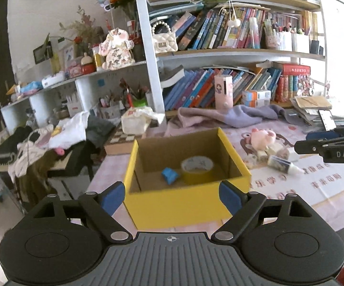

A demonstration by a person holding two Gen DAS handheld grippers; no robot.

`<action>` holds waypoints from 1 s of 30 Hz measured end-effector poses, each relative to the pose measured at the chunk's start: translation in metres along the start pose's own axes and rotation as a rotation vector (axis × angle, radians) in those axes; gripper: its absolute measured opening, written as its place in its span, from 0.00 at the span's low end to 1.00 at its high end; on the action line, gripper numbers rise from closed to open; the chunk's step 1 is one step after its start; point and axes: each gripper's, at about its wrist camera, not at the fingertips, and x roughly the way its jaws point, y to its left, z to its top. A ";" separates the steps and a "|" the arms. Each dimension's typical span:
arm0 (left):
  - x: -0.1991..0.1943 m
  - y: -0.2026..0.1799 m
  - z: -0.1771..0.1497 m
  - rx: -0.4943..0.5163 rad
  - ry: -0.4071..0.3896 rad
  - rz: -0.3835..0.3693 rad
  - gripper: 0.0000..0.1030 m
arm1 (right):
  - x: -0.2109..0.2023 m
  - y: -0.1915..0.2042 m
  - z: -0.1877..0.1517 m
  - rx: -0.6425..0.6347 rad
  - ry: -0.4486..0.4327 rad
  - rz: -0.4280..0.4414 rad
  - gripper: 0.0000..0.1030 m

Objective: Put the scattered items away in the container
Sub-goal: 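Lift both tools out of the box and move back toward the items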

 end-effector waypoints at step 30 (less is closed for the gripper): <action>-0.021 -0.085 -0.057 0.012 0.089 -0.117 0.93 | -0.078 -0.008 -0.086 -0.042 0.054 -0.187 0.82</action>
